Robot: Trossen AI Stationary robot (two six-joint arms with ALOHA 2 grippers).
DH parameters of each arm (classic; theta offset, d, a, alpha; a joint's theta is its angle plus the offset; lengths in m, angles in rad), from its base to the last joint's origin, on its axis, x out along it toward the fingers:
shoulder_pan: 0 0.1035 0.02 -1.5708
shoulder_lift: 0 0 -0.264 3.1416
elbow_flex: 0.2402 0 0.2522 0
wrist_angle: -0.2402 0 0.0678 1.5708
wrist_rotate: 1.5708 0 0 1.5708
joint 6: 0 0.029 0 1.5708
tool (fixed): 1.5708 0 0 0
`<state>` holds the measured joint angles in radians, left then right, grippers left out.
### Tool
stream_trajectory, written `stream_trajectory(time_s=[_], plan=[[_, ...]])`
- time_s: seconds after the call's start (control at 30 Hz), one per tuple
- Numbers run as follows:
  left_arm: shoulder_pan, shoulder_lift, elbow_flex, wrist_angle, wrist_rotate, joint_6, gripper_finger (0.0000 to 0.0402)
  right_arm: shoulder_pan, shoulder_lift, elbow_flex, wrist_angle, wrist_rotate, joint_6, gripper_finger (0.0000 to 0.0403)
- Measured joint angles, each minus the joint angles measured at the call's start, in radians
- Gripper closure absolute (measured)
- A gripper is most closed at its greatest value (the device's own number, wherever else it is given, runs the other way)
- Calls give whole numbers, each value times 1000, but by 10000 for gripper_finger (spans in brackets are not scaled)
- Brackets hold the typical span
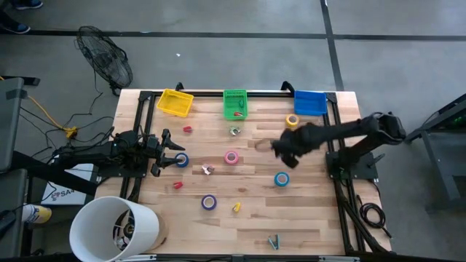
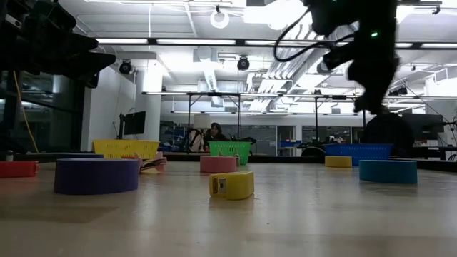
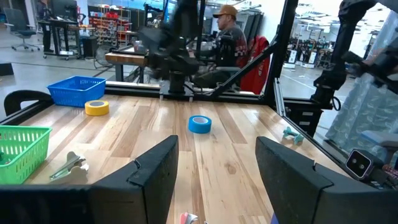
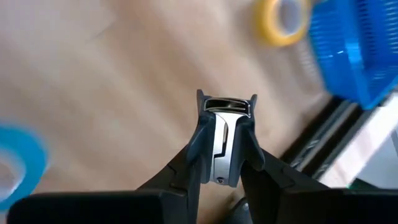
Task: Pick and place Stapler, Stapler remover, tape
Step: Put the gray staple remover into the blue basket
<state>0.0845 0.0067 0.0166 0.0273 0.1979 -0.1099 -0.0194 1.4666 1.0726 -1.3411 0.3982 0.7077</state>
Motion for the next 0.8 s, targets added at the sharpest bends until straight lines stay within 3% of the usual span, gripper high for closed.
stream_trajectory(time_s=[0.23, 0.5, 0.8], plan=[[0, 0, 0, 0, 0, 0, 190, -325, 0, 19, 63, 67, -169, 319], [0, 0, 0, 0, 0, 0, 190, -656, 0, 19, 250, 64, -346, 318], [0, 0, 0, 0, 0, 0, 190, -837, -1, -33, 455, 50, -395, 316]])
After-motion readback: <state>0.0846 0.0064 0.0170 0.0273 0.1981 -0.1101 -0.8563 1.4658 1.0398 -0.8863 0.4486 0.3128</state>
